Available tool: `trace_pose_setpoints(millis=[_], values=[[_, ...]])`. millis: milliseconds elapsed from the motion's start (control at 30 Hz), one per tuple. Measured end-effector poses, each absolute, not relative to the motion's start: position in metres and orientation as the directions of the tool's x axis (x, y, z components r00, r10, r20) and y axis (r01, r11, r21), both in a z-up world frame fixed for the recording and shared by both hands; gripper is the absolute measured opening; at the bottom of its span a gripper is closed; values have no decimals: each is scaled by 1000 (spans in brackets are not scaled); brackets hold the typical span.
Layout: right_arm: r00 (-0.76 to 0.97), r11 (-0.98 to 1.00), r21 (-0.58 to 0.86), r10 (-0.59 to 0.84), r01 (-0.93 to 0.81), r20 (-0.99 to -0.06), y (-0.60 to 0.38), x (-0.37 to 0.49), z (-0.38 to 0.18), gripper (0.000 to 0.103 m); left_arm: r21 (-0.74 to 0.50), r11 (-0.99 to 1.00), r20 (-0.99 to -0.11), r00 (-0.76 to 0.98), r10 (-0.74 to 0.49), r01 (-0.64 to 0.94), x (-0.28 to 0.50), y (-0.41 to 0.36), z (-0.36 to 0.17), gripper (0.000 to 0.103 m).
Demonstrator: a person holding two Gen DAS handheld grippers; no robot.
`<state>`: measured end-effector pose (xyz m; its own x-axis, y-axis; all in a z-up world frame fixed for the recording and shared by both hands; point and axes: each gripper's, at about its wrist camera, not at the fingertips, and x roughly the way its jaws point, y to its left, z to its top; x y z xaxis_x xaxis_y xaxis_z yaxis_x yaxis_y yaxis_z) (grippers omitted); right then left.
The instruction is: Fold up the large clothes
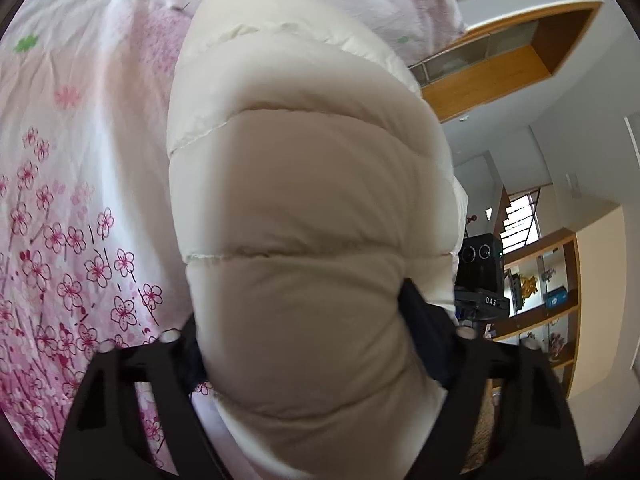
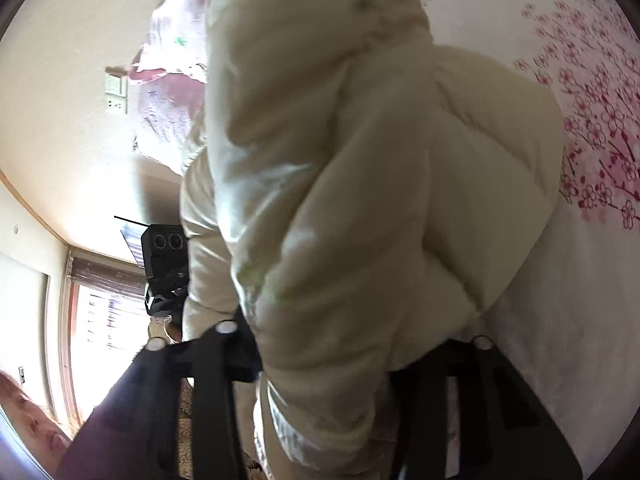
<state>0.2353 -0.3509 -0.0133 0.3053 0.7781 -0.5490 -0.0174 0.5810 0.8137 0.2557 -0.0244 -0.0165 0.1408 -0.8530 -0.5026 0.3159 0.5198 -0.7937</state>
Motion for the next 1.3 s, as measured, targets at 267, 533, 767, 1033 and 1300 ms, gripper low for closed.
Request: trace_pose_setpoints(millis=[267,533,767,1033,1300], values=[[312,615,785,762,-77,-567,-314,256,13,29,-776,521,-475,214,-854,356,251,-3,1,55],[248,601,771,796,-211,-553,-230,314,33,29,-706,624,-490,404,-772,335,249,72,30,54],[243,643,737,764,-209,-597,-166,360,23,29,-651,720,-555,497,-667,240,269,125,27,54],[246,700,707,705,-95,-665,-144,381,-8,33,-612,771,-619,501,-605,175,305,139,-3,55],[248,734,679,658,-2,-711,-130,389,-12,75,-578,805,-650,523,-551,131,305,145,-5,76]])
